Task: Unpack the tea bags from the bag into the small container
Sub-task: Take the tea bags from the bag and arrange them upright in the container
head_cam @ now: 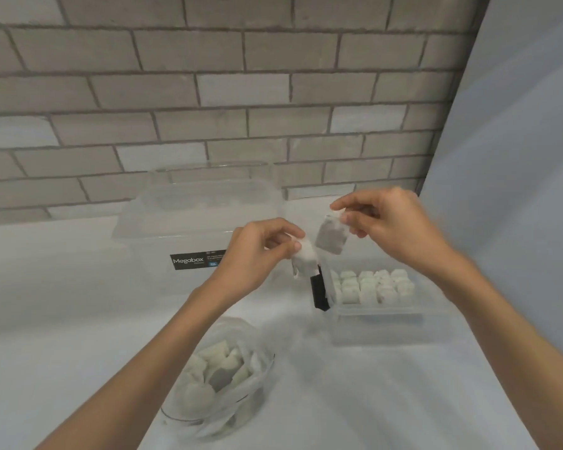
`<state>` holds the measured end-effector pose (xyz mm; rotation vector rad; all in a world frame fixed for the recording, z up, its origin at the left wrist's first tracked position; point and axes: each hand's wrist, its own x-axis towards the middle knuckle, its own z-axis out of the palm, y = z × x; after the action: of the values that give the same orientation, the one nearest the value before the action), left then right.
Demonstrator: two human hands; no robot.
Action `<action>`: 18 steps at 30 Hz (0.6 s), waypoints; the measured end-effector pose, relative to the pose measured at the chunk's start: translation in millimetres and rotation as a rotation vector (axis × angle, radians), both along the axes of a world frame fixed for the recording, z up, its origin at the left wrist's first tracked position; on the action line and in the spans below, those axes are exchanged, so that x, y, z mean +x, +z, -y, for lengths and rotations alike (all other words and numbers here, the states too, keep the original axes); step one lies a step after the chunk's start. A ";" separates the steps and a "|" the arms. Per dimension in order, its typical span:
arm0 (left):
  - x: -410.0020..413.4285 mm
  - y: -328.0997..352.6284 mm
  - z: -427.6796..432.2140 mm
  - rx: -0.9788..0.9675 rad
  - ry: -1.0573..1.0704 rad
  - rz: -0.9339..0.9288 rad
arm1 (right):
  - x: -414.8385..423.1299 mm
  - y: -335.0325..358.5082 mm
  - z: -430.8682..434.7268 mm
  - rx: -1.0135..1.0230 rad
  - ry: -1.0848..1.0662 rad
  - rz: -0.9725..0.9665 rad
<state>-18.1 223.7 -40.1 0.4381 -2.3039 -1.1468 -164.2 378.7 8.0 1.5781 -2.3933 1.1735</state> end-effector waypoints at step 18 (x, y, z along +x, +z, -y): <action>-161.2 -62.1 -52.3 -0.492 -0.263 0.692 | -112.4 -60.0 -65.3 0.272 -0.160 -0.043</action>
<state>-179.3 276.0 -102.2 0.3847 -3.2035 -0.5218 -276.6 444.0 -51.9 1.4216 -2.6845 0.8070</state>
